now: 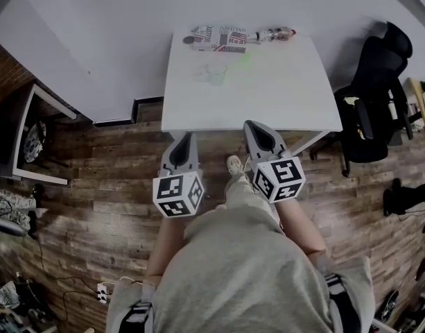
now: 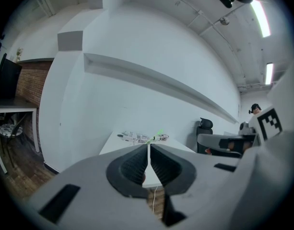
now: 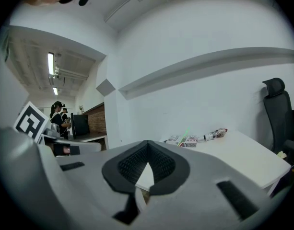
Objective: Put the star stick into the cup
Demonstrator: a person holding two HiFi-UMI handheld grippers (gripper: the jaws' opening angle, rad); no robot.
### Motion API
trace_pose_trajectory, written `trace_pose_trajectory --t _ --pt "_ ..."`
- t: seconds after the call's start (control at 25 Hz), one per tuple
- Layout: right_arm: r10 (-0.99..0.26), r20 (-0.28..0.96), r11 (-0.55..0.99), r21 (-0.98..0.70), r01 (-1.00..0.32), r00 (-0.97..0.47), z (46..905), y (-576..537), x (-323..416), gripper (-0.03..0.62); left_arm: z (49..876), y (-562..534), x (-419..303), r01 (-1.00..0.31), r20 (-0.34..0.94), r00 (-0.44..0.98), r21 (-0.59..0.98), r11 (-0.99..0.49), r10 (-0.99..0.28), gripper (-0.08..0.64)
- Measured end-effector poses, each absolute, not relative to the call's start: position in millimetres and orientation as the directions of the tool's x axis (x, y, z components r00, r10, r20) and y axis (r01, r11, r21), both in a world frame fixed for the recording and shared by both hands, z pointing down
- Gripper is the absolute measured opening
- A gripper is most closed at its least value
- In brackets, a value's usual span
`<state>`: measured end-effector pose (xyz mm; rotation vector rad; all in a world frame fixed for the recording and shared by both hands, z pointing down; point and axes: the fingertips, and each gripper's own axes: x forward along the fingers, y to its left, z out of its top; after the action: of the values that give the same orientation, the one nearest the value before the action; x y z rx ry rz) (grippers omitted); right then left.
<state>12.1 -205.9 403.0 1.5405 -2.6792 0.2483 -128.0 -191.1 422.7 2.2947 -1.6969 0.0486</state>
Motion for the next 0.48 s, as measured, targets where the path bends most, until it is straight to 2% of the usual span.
trace_pose_trajectory --t 0.48 --pt "-0.854 0.130 0.492 -0.114 -0.863 -0.504 405.5 -211.5 10.6 -0.005 424.1 -198.5 -124.2 -0.938 0.200 0.317 0.211 -0.275 -0.927 0.017"
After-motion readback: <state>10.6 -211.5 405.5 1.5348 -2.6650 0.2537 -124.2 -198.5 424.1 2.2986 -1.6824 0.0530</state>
